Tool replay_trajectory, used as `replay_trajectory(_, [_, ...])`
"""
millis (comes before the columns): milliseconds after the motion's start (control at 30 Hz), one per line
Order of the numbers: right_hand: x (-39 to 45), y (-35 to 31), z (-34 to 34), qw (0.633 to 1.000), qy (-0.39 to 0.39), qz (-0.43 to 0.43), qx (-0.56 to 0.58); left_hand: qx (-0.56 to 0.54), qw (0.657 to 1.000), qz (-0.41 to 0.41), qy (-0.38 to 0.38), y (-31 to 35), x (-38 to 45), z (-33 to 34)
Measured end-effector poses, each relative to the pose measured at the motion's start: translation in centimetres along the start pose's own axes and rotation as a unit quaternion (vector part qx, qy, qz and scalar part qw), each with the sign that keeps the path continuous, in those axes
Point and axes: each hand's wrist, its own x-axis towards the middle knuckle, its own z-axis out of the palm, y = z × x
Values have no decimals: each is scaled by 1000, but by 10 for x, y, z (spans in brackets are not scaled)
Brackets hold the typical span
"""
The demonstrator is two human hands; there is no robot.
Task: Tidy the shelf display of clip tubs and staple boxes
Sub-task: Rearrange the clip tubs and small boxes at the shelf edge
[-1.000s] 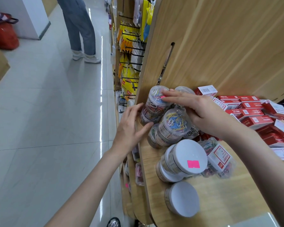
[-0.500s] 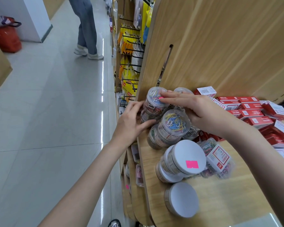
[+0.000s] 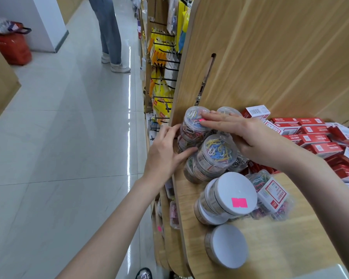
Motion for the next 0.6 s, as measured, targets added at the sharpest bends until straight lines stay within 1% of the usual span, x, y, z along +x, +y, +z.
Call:
replay_trajectory(300, [-1,5,0,1000,5,12,6,25,1000,8,1,0,2,2])
replay_trajectory(467, [-1,4,0,1000,1,11,2,-16,999,17,-24,-6,-1,-3])
replay_trajectory(600, [-2,4,0,1000,5,11,4,-35,999,0,-20,-5,-4,-2])
